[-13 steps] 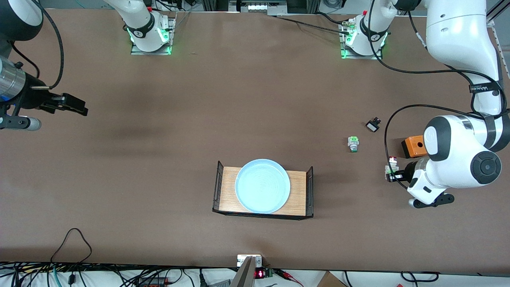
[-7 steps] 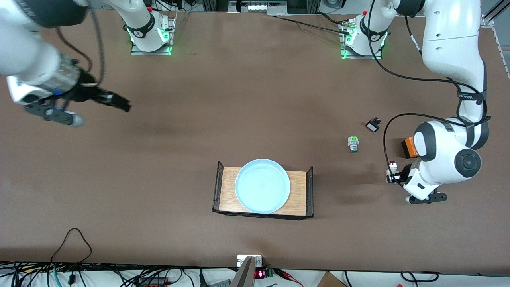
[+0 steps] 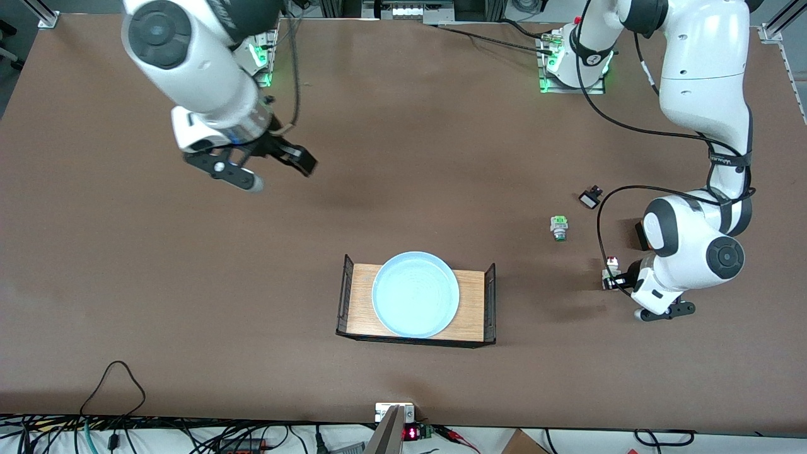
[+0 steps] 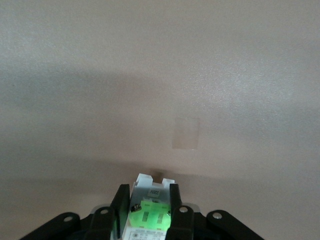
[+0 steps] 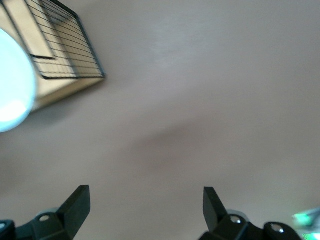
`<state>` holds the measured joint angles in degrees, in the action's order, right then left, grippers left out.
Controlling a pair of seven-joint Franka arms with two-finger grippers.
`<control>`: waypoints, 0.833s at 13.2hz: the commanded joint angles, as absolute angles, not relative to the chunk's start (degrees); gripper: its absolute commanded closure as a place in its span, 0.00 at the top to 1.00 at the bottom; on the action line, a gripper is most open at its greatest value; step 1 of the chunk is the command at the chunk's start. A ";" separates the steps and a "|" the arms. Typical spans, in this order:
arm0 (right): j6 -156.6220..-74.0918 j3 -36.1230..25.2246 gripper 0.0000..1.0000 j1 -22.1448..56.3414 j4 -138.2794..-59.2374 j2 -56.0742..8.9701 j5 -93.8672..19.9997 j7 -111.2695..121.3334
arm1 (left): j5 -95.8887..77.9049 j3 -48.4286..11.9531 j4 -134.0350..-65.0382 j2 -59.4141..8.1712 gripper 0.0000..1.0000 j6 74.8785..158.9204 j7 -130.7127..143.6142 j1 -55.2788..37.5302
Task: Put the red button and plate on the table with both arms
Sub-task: 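Lower the button beside the box while the right gripper reaches the plate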
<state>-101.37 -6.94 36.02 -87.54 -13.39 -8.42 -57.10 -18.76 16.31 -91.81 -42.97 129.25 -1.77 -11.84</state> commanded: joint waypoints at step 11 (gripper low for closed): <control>-128.74 -7.65 1.00 41.92 -75.76 -34.79 -10.90 -81.56 | -20.04 16.17 -91.85 -43.51 0.52 130.87 -3.96 -11.78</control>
<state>-126.88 -6.96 41.33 -78.38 -32.08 -10.04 -79.32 -18.82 16.25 -91.81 -43.74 130.42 -1.88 -11.85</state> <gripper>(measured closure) 0.000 0.542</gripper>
